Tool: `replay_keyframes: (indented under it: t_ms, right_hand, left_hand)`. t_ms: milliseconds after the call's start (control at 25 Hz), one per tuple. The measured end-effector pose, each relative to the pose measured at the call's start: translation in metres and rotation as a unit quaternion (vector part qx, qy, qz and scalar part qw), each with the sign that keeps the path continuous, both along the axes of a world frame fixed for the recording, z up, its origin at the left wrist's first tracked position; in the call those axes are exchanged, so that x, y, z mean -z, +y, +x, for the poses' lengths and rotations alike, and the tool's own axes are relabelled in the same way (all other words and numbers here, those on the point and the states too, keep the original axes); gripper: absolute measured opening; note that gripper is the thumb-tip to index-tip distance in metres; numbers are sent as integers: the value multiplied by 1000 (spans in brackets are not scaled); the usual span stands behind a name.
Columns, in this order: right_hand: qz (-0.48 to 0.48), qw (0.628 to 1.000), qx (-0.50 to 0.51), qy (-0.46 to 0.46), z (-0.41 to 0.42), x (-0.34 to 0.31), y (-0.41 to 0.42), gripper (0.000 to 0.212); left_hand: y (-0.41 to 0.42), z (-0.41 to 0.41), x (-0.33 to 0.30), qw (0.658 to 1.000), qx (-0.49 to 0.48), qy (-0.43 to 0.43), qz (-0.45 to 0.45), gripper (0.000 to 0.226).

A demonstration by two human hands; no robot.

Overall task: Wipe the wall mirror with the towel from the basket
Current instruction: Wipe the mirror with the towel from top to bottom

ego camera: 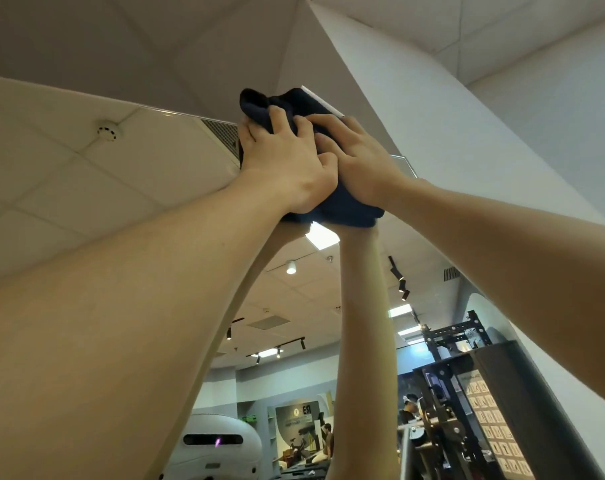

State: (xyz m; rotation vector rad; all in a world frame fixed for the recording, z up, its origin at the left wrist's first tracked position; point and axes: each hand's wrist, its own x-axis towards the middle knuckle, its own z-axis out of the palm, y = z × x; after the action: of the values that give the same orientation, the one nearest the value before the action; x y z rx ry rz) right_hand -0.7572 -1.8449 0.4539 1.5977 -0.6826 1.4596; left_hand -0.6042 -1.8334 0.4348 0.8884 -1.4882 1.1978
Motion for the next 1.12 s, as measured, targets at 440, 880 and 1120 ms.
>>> replay_keyframes:
  t_ms: [440, 880, 1120]
  right_hand:
    - [6, 1000, 19, -16, -114, 8, -7, 41]
    - [-5, 1000, 14, -19, -125, 23, -12, 43]
    - [6, 999, 3, -32, -129, 65, -11, 45]
  left_hand:
    - [-6, -114, 10, 1000, 2, -7, 0, 68]
    - [-4, -123, 27, 1000, 25, -7, 16, 60]
    - [-2, -123, 61, 998, 28, -37, 34, 68]
